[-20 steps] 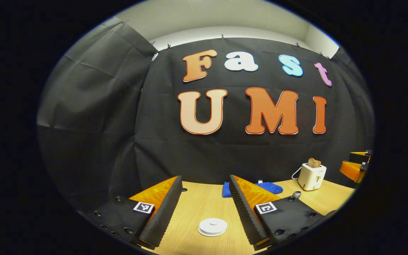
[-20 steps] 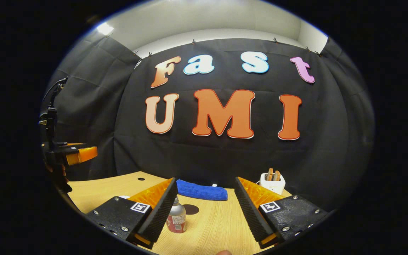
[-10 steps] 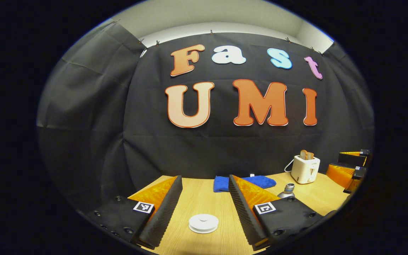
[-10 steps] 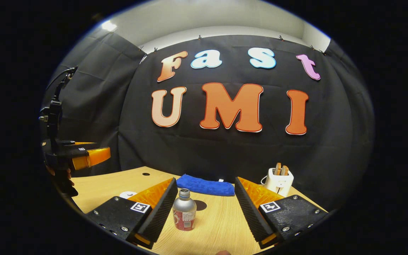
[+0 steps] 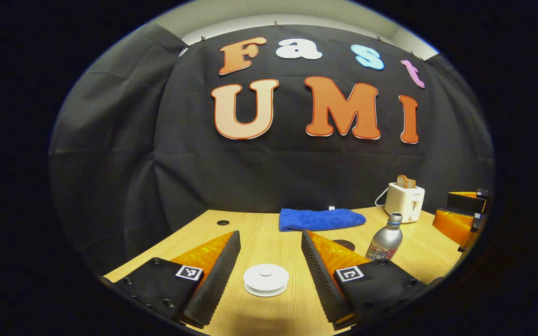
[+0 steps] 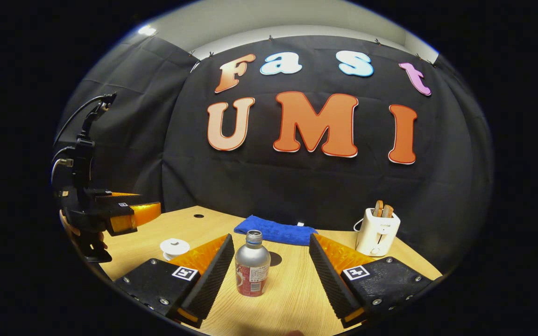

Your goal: Open the teacup lid with one hand, grasp the water bottle and pour water into the teacup with the other hand; after pouring, place the water bottle on the coaster and then close the teacup lid.

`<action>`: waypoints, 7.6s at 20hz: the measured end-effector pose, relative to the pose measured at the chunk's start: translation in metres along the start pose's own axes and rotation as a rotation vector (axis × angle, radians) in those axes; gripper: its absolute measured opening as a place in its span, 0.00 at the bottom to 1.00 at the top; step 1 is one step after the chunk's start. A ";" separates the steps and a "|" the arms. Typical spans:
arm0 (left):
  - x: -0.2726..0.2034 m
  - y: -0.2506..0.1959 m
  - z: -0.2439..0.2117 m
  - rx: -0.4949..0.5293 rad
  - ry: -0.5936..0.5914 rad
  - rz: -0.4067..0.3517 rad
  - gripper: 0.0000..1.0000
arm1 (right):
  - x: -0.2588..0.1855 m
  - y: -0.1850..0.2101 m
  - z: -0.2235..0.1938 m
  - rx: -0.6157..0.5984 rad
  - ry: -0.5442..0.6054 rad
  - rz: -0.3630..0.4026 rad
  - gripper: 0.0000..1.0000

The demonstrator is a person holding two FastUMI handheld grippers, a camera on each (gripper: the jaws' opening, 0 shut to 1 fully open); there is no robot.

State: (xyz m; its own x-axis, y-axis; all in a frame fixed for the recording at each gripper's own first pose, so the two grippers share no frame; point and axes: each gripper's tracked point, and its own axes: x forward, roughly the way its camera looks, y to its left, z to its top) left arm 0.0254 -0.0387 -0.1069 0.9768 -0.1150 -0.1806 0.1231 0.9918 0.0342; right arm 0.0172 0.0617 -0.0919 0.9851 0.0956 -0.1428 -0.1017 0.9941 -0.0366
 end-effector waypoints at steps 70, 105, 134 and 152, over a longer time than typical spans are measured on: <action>-0.010 0.142 -0.064 0.043 0.052 0.226 0.29 | 0.088 0.026 -0.078 -0.484 0.385 0.119 0.76; -0.045 0.208 -0.086 0.012 0.067 0.278 0.29 | 0.169 0.091 -0.062 -1.496 0.128 0.028 0.75; -0.051 0.213 -0.095 0.017 0.082 0.275 0.29 | 0.182 0.111 -0.006 -1.845 -0.177 -0.123 0.74; -0.050 0.210 -0.098 -0.005 0.083 0.248 0.29 | 0.186 0.118 0.002 -1.972 -0.223 -0.104 0.74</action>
State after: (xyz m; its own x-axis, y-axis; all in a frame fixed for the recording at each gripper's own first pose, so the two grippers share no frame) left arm -0.0148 0.1810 -0.1870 0.9594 0.1364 -0.2469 -0.1193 0.9894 0.0831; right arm 0.1882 0.1965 -0.1206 0.9771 0.2107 0.0300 0.1162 -0.4102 -0.9046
